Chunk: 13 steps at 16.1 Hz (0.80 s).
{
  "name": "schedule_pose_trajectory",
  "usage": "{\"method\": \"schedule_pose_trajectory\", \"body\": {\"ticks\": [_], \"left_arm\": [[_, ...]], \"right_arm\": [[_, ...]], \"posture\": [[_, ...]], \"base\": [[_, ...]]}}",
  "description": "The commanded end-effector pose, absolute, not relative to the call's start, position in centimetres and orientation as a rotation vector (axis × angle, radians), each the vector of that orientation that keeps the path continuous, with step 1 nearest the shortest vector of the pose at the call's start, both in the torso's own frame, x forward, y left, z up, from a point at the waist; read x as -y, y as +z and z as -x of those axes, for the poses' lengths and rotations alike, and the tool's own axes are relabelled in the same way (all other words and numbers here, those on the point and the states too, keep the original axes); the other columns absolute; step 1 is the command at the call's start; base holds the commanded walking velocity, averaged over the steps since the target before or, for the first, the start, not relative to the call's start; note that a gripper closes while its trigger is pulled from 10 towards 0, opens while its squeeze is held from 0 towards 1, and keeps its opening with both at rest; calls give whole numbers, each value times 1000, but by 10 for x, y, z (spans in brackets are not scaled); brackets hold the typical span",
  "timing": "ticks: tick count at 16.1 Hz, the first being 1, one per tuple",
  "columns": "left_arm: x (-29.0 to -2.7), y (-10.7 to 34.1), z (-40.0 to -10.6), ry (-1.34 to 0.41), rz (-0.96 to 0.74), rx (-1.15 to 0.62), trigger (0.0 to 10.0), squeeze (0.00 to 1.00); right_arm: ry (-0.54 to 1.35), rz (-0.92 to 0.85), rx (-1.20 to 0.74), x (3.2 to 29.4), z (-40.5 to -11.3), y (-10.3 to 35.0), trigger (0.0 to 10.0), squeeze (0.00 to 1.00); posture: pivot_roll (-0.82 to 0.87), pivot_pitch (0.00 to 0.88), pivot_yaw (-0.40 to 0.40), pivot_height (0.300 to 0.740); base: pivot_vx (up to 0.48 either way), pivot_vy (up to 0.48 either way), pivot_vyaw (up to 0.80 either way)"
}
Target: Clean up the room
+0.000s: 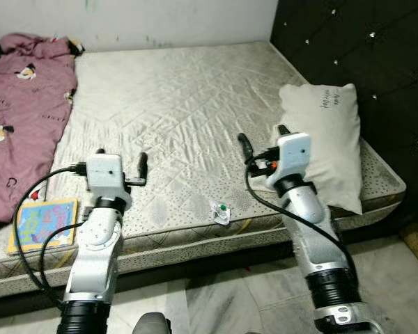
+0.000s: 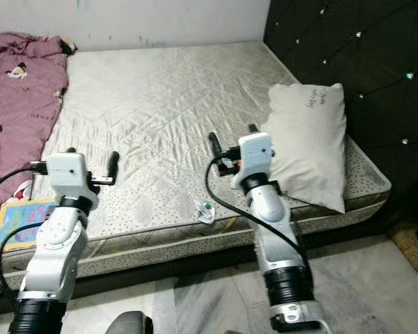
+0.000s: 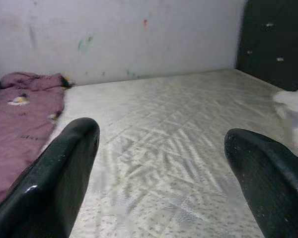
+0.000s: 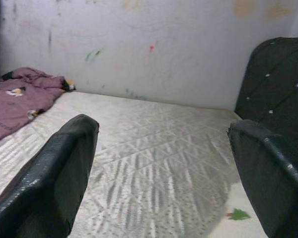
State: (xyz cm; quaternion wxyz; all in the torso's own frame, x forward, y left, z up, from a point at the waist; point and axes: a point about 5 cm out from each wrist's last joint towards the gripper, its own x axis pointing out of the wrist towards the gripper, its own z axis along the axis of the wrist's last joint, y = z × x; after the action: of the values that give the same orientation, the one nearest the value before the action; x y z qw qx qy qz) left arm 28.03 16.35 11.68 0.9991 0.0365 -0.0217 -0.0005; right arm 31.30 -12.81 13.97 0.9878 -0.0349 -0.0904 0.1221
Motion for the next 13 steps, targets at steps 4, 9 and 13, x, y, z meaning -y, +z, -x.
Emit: {"method": "schedule_pose_trajectory", "body": {"ticks": [4,9,13], "left_arm": [[-164,119,-280,-18,-73,54,10000,0],[-163,119,-280,-27,-73,57,10000,0],[-163,119,-280,-34,-74,59,10000,0]], "right_arm": [[239,57,192,128,-313,142,10000,0],[247,66,194,128,-313,142,10000,0],[251,75,197,128,-314,142,10000,0]], "posture": [[56,0,-44,740],[56,0,-47,740],[56,0,-46,740]], "base": [[0,0,0],[202,0,0],[301,0,0]]}}
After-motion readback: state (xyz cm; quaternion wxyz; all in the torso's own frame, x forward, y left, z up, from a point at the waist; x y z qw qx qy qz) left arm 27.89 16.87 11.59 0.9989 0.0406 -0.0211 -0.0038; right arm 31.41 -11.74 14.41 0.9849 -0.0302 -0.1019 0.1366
